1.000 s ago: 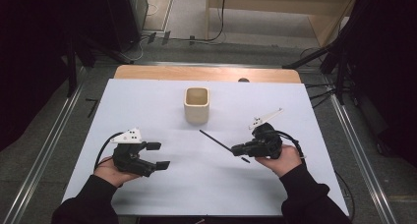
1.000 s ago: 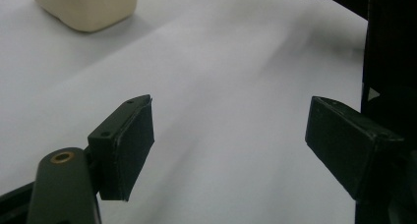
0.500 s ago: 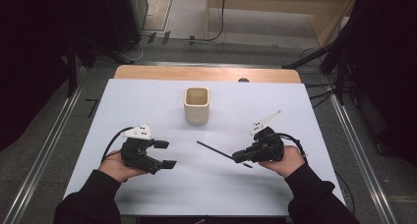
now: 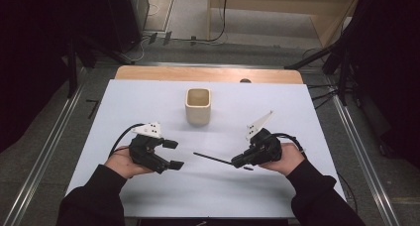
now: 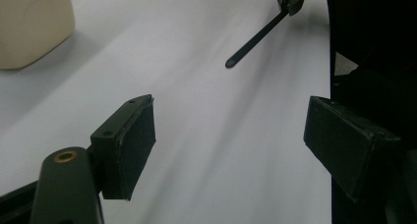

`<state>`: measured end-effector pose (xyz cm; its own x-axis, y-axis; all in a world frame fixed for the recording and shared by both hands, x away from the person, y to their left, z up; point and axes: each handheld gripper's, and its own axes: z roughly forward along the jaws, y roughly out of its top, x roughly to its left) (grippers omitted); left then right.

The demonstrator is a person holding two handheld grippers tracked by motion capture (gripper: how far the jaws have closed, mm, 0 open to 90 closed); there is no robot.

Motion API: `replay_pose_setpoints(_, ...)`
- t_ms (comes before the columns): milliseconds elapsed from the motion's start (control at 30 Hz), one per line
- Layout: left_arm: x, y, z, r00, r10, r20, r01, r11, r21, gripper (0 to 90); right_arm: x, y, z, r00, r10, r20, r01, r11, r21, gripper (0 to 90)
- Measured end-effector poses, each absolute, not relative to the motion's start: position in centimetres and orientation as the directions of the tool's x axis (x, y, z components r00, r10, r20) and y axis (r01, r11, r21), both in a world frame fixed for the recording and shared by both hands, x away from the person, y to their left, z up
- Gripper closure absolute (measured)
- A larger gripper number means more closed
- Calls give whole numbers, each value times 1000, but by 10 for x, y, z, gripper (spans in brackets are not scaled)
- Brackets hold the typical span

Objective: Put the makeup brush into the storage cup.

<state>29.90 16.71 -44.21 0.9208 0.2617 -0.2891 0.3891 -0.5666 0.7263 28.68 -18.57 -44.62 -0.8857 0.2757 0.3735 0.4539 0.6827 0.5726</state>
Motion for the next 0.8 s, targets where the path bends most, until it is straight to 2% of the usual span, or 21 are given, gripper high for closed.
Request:
replay_pose_setpoints(600, 300, 141, -441, 933, 182, -311, 354, -619, 701, 231, 290, -167, -441, -909, 201, 365, 385, 742, 548, 872)
replay_pose_setpoints(800, 299, 133, -444, 935, 148, -322, 338, -643, 687, 282, 293, -162, -441, -920, 178, 349, 355, 754, 553, 871)
